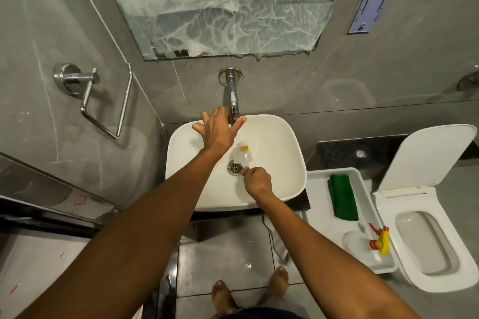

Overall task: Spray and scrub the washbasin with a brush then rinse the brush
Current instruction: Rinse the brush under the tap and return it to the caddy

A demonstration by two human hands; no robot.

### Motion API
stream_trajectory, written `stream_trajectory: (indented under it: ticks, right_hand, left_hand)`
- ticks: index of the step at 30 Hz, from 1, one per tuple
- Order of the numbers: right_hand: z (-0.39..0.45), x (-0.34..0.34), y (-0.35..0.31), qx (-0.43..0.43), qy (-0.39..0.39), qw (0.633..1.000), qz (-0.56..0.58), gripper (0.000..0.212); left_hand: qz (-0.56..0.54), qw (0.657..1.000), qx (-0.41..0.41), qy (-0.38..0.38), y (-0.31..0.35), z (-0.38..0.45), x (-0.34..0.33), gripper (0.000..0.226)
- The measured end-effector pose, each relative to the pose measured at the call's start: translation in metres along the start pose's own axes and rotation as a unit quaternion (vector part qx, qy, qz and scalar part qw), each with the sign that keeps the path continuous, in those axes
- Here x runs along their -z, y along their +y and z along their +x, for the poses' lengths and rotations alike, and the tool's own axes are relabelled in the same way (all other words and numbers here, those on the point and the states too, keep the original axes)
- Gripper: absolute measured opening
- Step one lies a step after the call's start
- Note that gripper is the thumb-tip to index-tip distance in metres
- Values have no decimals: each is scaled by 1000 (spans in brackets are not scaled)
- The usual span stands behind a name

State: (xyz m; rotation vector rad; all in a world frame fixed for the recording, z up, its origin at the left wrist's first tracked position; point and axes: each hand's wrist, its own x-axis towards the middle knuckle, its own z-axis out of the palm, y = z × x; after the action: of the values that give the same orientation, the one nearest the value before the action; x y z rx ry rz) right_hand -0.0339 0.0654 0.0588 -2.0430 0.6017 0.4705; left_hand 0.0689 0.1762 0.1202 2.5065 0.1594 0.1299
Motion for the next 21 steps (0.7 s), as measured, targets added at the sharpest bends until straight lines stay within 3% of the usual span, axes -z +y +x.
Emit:
stream_trajectory:
  ticks: [5,9,13,18,21]
  right_hand:
    - [-2,0,6,-9,8,999,41,50]
    - [-2,11,15,0,24,996,82,49]
    - [1,36,32,24,56,992,108,43]
    - [10,81,61,7,100,980,170,40]
    - [18,112,87,14,131,972,195,38]
  left_hand:
    - [80,995,-43,48,-8,-12,-4,55]
    - [36,996,32,77,-17,-35,-18,68]
    - [63,994,57,67,-23,-57,-38,64]
    - [84,990,-73,-90,-13,-77,-78,58]
    - [58,984,-140,-94,16,-92,-103,48]
